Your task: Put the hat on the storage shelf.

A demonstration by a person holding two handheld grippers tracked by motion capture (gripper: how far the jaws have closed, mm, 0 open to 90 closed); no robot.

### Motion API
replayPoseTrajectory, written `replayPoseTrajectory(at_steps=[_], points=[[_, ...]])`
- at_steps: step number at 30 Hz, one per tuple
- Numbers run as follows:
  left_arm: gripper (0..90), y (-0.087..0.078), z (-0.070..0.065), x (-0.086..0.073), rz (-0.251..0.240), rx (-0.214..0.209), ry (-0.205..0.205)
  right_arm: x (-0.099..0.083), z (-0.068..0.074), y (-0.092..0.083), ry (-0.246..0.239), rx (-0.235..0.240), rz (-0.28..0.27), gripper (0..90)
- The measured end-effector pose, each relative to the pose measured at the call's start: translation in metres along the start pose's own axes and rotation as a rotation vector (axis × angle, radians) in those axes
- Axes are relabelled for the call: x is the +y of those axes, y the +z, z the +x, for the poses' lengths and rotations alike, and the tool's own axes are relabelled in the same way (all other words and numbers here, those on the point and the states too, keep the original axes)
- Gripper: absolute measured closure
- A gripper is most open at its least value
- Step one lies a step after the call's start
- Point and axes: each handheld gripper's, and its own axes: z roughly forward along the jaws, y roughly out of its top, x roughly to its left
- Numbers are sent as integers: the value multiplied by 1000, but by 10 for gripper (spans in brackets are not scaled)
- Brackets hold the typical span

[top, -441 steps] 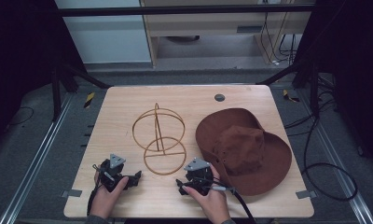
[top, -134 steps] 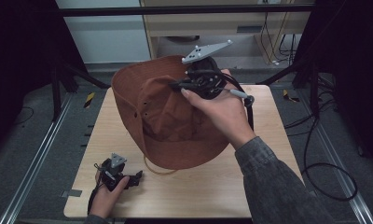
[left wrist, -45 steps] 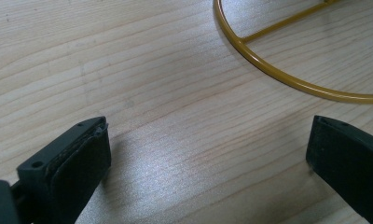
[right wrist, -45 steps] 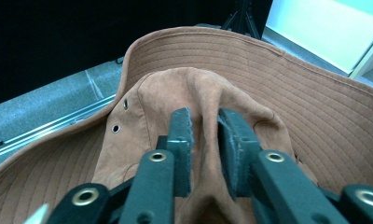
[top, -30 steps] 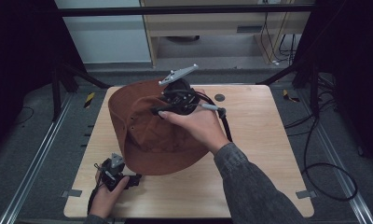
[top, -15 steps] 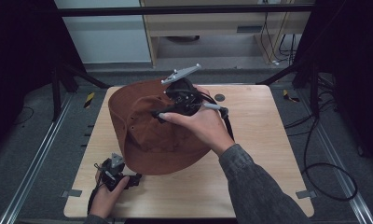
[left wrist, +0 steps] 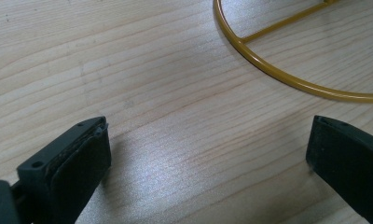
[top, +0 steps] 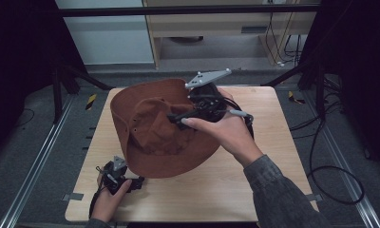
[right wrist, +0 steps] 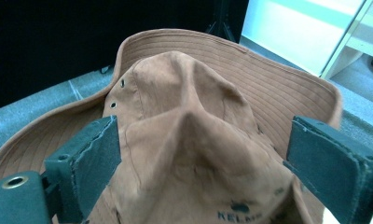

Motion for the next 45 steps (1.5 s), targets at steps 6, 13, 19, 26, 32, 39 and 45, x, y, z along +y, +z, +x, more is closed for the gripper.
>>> replayPoseTrajectory(at_steps=[6,13,19,26,32,39,45], points=[[0,0,0,0,-1,0,0,-11,-8,-23,23,-18,-27,73],[0,0,0,0,-2,1,-1,-30,-26,-55,56,-81,-67,59],[0,0,-1,0,-2,-1,-5,-55,-41,-79,84,-132,-82,63],[0,0,0,0,2,-1,0,-86,-57,-97,122,-188,-67,73],[0,0,0,0,2,-1,0,-115,-73,-108,174,-234,-48,80],[0,0,0,0,2,-1,0,-157,-85,-100,235,-263,17,84],[0,0,0,0,1,-1,-1,-196,-88,-81,278,-301,65,110]])
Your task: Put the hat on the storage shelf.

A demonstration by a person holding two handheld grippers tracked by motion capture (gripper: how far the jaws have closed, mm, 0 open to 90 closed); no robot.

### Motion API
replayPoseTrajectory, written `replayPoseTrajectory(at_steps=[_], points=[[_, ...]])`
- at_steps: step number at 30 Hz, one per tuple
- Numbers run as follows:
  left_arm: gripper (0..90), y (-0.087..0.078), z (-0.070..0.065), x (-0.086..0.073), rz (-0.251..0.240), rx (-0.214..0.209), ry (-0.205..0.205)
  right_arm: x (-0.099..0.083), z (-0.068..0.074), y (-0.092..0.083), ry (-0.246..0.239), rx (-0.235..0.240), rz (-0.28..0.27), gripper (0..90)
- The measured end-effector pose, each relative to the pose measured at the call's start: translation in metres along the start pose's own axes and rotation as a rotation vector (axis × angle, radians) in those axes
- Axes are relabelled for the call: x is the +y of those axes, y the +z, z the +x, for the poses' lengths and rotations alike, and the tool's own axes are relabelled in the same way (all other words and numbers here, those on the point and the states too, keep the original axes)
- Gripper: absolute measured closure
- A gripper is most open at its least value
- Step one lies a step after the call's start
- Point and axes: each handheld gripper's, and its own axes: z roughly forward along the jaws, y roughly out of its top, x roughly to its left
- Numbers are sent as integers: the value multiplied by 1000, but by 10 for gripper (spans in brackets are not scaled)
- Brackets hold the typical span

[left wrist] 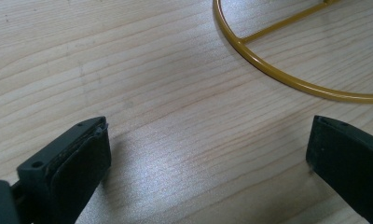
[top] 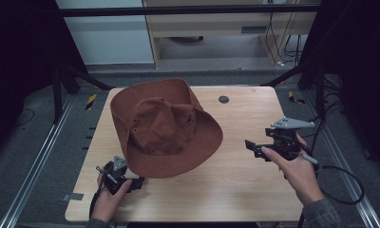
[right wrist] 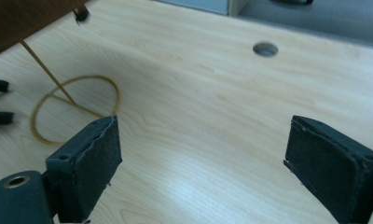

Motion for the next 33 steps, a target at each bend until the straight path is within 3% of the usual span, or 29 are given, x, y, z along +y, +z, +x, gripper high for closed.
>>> replayPoseTrajectory(at_steps=[3,7,21,30,33], points=[[0,0,0,0,6,-1,7,-16,0,12,5,5,30,103],[0,0,1,0,6,-1,8,-34,3,30,-25,-14,84,92],[0,0,0,0,4,-3,6,-76,6,86,-8,-10,154,95],[0,0,0,0,4,-2,8,-99,6,101,5,-28,194,93],[0,0,0,0,4,-2,7,-105,9,102,-12,-52,169,89]])
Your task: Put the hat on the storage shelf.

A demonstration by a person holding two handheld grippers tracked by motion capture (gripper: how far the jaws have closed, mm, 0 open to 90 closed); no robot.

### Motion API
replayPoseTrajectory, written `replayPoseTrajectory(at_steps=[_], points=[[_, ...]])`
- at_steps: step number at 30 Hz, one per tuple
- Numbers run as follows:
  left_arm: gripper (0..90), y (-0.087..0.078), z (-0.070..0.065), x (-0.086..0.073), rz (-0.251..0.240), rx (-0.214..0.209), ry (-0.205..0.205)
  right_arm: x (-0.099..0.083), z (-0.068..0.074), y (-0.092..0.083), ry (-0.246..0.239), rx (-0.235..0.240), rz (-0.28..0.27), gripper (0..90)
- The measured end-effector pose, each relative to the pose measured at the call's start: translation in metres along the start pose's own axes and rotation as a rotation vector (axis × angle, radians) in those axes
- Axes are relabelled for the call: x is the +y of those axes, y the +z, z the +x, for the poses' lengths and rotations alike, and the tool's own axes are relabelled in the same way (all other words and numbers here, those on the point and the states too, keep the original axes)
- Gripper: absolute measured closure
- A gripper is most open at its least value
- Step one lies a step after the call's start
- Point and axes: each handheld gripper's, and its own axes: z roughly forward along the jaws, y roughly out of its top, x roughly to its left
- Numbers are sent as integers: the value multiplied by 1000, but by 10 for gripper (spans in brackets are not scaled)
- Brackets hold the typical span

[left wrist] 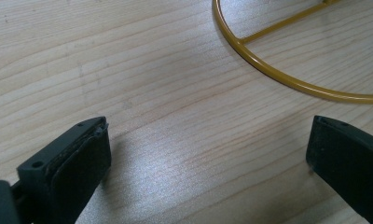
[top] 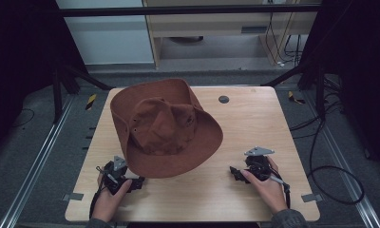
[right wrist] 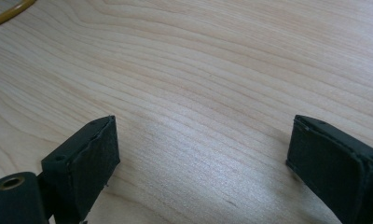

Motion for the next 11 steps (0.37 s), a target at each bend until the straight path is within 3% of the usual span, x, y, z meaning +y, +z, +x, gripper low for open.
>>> replayPoseTrajectory(at_steps=[3,11], points=[[0,0,0,0,0,0,0,-4,4,2,-56,-30,-15,73],[0,0,-1,0,2,0,0,-5,5,2,-52,-33,-26,71]])
